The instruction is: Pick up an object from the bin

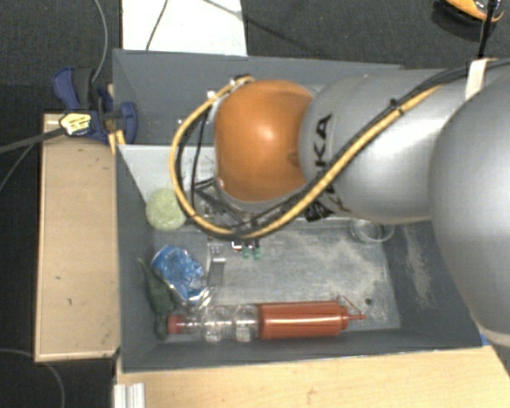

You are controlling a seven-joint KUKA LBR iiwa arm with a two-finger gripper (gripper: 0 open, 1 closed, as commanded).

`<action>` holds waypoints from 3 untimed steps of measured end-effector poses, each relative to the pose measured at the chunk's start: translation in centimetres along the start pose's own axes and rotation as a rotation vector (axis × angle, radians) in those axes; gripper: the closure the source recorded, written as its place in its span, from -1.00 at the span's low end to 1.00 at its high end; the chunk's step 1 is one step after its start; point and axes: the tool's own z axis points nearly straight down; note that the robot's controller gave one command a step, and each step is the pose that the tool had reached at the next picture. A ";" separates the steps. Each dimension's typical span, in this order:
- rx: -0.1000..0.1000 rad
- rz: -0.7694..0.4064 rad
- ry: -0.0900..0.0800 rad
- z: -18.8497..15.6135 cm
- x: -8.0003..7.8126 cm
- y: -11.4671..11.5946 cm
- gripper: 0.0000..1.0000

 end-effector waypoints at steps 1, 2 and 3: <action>-0.002 0.006 -0.008 -0.5 -0.2 -0.1 -1.00; -0.004 0.063 -0.009 5.6 0.2 1.8 -1.00; -0.001 0.159 -0.003 7.3 0.1 1.9 -1.00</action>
Offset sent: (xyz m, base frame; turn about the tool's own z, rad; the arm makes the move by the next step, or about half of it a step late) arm -0.0088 0.0330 -0.1099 0.1076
